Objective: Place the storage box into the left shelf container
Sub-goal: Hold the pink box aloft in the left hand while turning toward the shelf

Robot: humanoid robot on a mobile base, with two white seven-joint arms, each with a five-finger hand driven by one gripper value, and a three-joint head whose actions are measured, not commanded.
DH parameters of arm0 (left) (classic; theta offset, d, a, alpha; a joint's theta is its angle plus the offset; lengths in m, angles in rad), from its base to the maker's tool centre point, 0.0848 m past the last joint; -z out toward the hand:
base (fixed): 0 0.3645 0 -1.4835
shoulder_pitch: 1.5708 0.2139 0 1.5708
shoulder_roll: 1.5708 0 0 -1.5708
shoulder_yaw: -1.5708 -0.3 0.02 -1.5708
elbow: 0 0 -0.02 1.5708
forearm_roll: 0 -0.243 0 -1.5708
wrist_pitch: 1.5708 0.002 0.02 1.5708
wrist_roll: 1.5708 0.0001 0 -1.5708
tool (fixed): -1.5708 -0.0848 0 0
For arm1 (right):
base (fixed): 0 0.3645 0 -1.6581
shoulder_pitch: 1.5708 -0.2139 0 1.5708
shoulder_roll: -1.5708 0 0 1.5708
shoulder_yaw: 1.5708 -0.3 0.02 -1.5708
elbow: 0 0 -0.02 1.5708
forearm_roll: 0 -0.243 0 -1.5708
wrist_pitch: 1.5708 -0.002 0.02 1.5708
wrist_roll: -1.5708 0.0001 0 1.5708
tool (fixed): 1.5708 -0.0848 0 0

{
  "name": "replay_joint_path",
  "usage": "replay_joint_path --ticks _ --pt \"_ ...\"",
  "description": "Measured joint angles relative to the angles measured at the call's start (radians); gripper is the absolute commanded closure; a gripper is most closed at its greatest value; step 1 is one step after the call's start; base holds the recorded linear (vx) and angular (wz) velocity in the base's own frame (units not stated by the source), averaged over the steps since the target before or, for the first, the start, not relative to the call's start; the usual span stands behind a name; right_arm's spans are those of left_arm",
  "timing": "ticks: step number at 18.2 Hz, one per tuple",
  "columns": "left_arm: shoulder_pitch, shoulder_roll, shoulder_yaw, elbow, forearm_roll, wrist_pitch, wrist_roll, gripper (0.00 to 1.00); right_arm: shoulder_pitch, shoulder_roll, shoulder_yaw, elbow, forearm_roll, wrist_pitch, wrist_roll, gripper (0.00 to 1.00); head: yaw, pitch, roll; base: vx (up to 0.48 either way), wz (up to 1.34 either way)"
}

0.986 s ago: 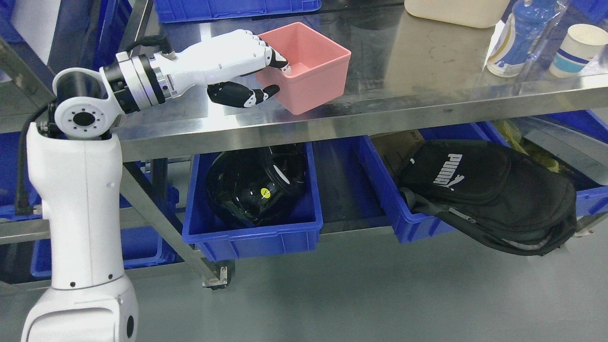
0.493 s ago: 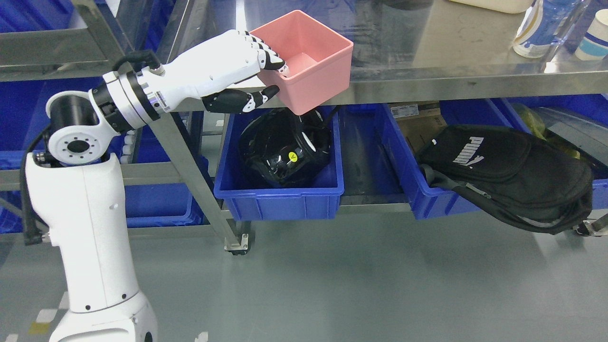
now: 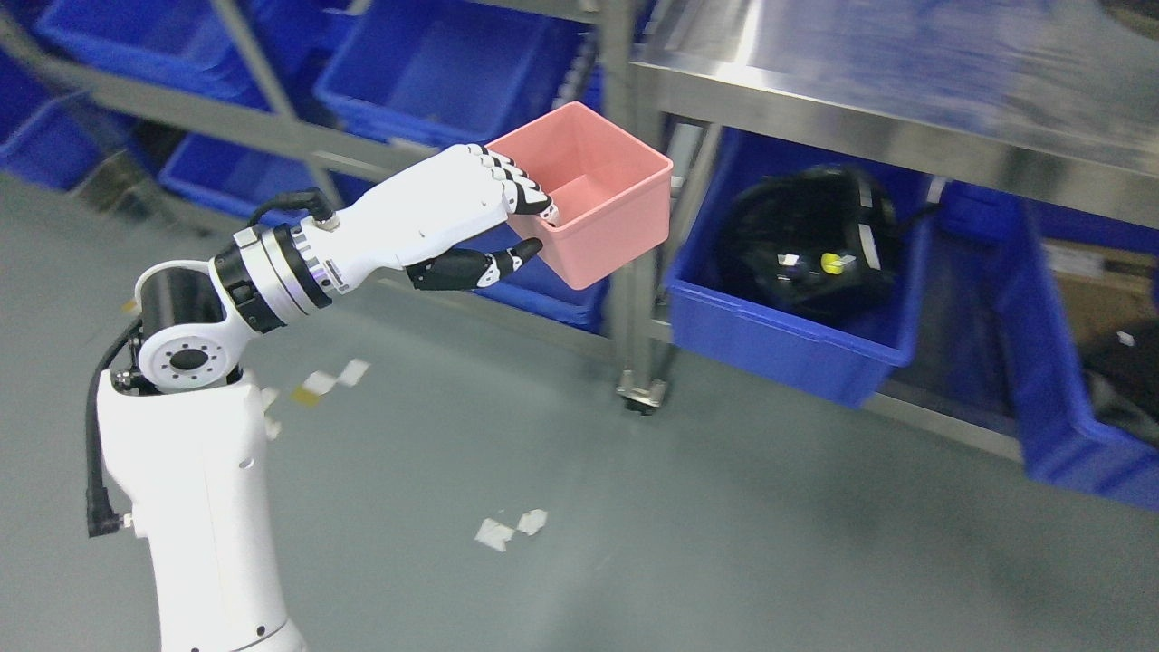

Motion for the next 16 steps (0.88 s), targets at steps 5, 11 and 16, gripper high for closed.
replay_joint_path --ticks 5,11,16 --pt "0.025 -0.007 0.002 -0.012 0.0 -0.004 0.003 0.97 -0.001 0.0 0.0 0.0 0.0 0.0 -0.002 0.0 0.0 0.0 0.0 0.018 1.71" --pt "0.036 -0.012 0.003 -0.021 0.0 -0.004 0.004 0.97 -0.001 0.0 0.0 0.0 0.0 0.0 0.004 0.0 0.0 0.0 0.0 0.164 1.21" --pt "0.039 -0.014 0.003 -0.024 0.0 -0.004 0.005 0.97 0.0 0.0 0.0 0.0 0.0 0.0 0.005 0.0 0.0 0.0 0.0 0.249 0.67"
